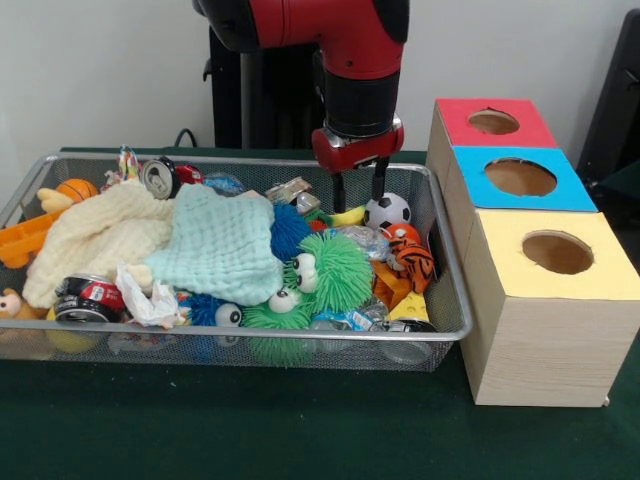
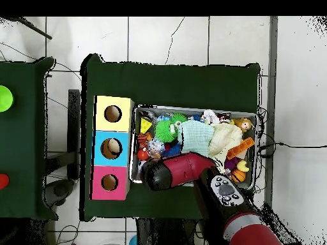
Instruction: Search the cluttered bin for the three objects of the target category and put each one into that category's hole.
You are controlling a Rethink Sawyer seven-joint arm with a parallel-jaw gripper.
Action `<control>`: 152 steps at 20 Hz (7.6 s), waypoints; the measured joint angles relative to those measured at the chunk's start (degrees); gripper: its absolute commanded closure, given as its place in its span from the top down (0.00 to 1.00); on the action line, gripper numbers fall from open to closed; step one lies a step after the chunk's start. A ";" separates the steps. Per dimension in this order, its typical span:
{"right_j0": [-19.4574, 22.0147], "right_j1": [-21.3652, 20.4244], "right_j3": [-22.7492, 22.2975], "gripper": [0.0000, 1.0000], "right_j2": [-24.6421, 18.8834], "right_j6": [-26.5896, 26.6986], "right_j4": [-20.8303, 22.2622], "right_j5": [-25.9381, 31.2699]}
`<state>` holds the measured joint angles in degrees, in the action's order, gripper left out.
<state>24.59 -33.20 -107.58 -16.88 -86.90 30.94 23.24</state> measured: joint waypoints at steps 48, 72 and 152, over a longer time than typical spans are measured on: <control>-0.48 1.44 3.92 1.00 1.08 0.00 0.00 0.04; -2.57 1.50 4.00 1.00 2.62 0.00 -0.79 0.04; -2.20 0.23 6.45 1.00 0.30 0.00 2.55 1.43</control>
<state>22.39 -32.97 -101.13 -16.59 -86.90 33.49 24.67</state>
